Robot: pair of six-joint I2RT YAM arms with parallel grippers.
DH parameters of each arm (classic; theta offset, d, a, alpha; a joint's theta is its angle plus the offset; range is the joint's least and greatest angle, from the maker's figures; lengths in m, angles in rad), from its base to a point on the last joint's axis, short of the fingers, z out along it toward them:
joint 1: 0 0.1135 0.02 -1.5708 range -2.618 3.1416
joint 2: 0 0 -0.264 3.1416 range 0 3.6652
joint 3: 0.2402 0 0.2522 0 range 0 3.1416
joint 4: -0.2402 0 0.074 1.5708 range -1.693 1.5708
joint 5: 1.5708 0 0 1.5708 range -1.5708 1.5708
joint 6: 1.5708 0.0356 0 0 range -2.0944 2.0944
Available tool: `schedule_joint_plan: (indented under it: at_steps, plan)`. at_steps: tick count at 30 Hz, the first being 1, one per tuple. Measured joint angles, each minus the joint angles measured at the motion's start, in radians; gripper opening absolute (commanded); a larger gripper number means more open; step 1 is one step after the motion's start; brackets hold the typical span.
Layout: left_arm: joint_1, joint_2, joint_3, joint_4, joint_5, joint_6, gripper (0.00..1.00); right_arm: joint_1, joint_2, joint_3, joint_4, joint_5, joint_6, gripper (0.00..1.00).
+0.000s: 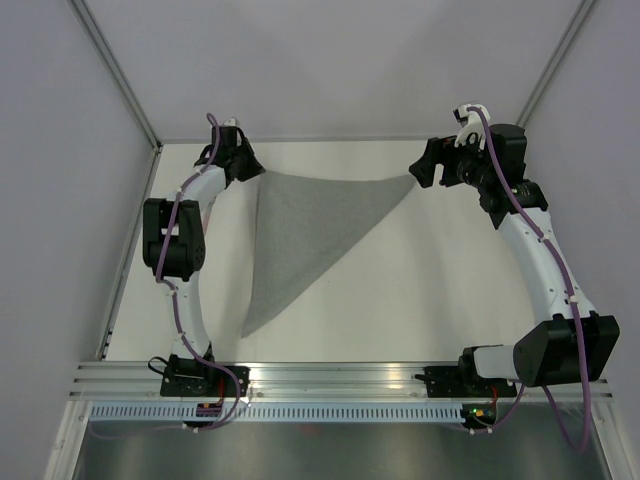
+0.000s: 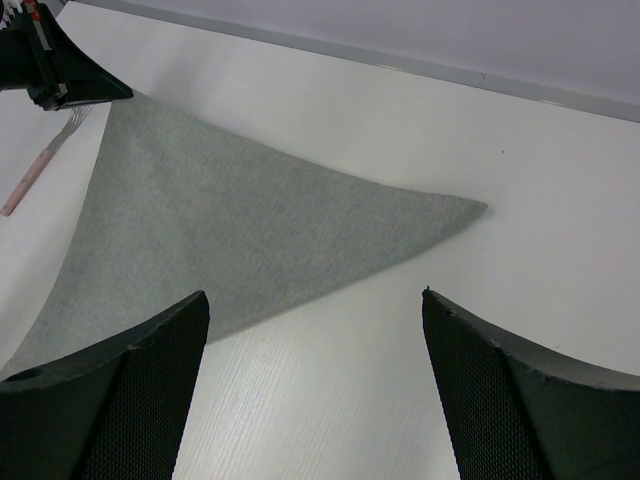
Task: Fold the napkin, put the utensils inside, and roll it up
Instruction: Fold the napkin, then grab a utensil with the left arm
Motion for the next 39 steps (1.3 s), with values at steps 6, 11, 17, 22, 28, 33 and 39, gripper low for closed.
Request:
schedule_joint_plan:
  at_steps: [6,11,17,22,28,33,39]
  plan:
    - [0.003,0.014,0.006,0.000,0.002,0.000,0.07,0.000,0.000,0.000,-0.001,0.000,0.000,0.92]
    - [0.003,0.037,0.013,-0.001,0.005,0.010,0.39,0.000,0.000,0.000,-0.002,0.000,0.000,0.91]
    - [0.003,0.041,0.013,0.001,-0.002,0.018,0.59,0.000,0.000,0.000,-0.002,0.000,0.000,0.92]
    - [0.003,-0.016,-0.072,0.015,-0.060,0.018,0.63,0.000,0.000,0.000,-0.002,-0.003,0.000,0.92]
    - [0.011,-0.253,-0.305,0.005,-0.245,0.018,0.66,0.002,0.002,0.000,-0.004,-0.026,0.002,0.91]
    - [0.080,-0.379,-0.389,0.000,-0.317,0.021,0.66,0.007,0.002,0.000,-0.010,-0.052,0.012,0.91]
    - [0.158,-0.376,-0.395,-0.051,-0.377,0.058,0.66,0.010,0.002,0.000,-0.013,-0.076,0.028,0.91]
